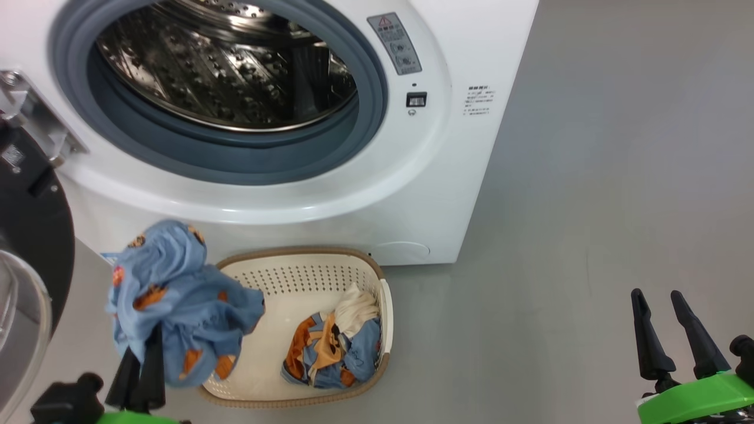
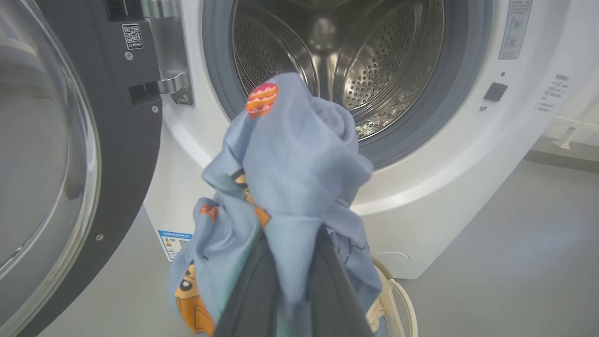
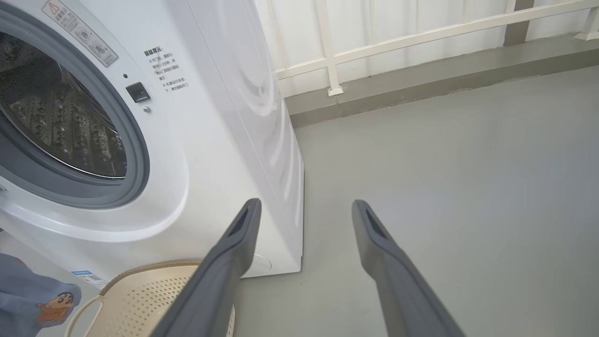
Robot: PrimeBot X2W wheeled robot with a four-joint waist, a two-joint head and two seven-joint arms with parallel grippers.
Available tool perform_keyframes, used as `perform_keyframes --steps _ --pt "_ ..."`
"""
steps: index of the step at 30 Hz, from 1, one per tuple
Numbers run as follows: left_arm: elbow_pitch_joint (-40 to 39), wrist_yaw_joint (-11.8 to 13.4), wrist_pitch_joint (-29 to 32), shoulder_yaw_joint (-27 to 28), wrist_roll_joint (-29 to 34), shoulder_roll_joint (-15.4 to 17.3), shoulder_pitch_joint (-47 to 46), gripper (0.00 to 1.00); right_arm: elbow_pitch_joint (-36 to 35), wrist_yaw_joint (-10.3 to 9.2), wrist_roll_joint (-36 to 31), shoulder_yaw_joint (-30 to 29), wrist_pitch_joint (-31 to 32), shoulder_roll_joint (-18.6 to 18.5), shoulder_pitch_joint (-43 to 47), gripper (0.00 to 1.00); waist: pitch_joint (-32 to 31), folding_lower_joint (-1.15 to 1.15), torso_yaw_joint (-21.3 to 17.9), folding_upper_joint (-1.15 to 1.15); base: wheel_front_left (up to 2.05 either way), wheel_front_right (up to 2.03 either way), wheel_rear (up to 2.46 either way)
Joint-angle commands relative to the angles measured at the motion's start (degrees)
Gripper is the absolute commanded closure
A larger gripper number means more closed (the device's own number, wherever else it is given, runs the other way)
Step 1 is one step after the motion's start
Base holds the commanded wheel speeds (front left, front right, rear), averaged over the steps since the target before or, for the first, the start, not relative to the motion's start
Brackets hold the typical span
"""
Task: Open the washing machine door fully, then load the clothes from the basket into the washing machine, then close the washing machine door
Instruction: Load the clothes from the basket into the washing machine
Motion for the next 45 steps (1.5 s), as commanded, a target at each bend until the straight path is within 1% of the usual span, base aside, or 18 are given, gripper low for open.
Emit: perform_keyframes --steps 1,7,13,17,21,24,28,33,40,43,45 --pt "-2.0 -0.1 -0.8 1.8 -0.2 1.2 -3.1 1.00 -1.6 0.09 -0.3 1.5 -0.3 -0.7 -1.0 0.00 1.1 0.00 -0.5 0.00 0.00 0.00 0.00" --pt "-2.2 -0.1 -0.8 1.2 -1.0 3.2 -9.5 1.00 -2.0 0.09 -0.7 1.8 -0.3 0.3 -2.6 0.00 4.9 0.00 -1.7 0.00 0.00 0.00 0.00" --pt "-1.0 -0.1 -0.8 1.8 -0.8 5.5 -20.5 1.00 -2.1 0.09 -1.1 2.5 -0.3 1.4 -5.0 0.00 8.6 0.00 -3.7 0.00 0.00 0.00 0.00" --pt "2.3 -0.1 -0.8 1.7 -0.8 7.0 -28.0 1.00 -2.3 0.09 -1.3 3.0 -0.3 2.3 -6.7 0.00 10.9 0.00 -5.4 0.00 0.00 0.00 0.00" --pt "8.3 -0.1 -0.8 0.8 -2.0 8.3 -34.9 1.00 -2.7 0.09 -1.4 3.1 -0.3 3.3 -8.3 0.00 13.3 0.00 -7.1 0.00 0.00 0.00 0.00" --pt "14.6 -0.1 -0.8 -1.0 -2.3 9.7 -39.8 1.00 -3.0 0.09 -1.6 3.3 -0.3 4.0 -9.3 0.00 15.1 0.00 -8.3 0.00 0.00 0.00 0.00" --pt "23.5 -0.1 -0.8 -3.2 -4.0 10.5 -46.2 1.00 -3.1 0.09 -1.7 3.6 -0.3 4.7 -10.6 0.00 17.1 0.00 -9.8 0.00 0.00 0.00 0.00" --pt "31.9 -0.1 -0.8 -6.0 -6.3 12.3 -53.0 1.00 -3.3 0.09 -1.8 4.0 -0.3 5.7 -12.0 0.00 19.1 0.00 -11.6 0.00 0.00 0.00 0.00" --pt "41.0 -0.1 -0.8 -9.0 -7.8 14.9 -62.4 1.00 -3.7 0.09 -1.8 5.0 -0.3 6.8 -13.0 0.00 21.2 0.00 -13.8 0.00 0.00 0.00 0.00" --pt "42.6 -0.1 -0.8 -8.7 -8.0 16.2 -67.2 1.00 -4.0 0.09 -1.8 5.0 -0.3 7.2 -13.5 0.00 22.2 0.00 -14.6 0.00 0.00 0.00 0.00" --pt "41.9 -0.1 -0.8 -7.7 -7.4 17.1 -69.8 1.00 -4.3 0.09 -1.7 5.1 -0.3 7.4 -13.8 0.00 22.9 0.00 -15.0 0.00 0.00 0.00 0.00"
